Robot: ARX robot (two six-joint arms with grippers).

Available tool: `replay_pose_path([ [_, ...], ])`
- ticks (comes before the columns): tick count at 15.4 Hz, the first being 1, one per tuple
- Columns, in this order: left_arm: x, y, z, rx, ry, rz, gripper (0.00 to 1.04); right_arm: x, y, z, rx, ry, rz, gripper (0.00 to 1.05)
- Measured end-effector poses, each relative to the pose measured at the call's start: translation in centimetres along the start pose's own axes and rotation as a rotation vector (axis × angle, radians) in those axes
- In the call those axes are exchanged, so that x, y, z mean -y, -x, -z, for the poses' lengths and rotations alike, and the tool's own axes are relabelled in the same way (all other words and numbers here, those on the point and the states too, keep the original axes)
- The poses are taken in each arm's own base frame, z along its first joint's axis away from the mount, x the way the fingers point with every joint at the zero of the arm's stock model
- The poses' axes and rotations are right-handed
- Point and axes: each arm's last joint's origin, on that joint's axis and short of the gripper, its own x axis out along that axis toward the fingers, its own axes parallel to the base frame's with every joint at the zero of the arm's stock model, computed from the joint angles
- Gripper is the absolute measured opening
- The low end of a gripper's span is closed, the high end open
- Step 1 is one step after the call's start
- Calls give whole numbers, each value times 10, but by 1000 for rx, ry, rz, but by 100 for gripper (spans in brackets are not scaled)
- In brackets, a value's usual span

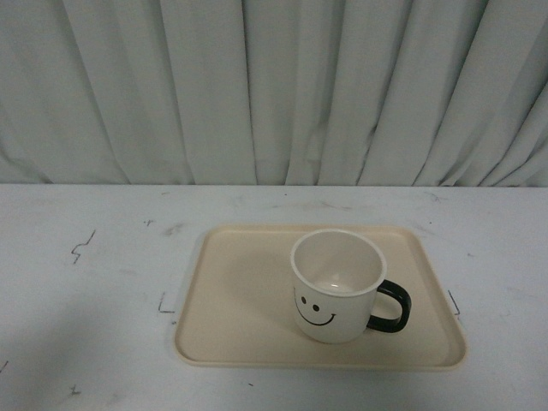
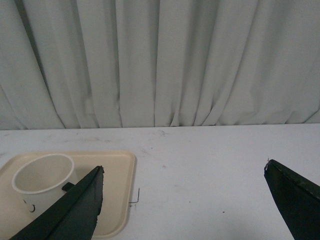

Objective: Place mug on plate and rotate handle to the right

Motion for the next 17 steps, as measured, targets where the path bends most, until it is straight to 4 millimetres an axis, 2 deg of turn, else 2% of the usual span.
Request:
replay_pose_path([
  [14, 0, 18, -1, 6, 0, 0, 2, 0, 0, 0, 0, 0, 0, 98],
  [15, 0, 23, 3, -29, 0, 0, 2, 0, 0, 0, 0, 0, 0, 98],
  [17, 0, 29, -1, 11, 0, -2, 2, 0, 0, 0, 0, 0, -1, 98],
])
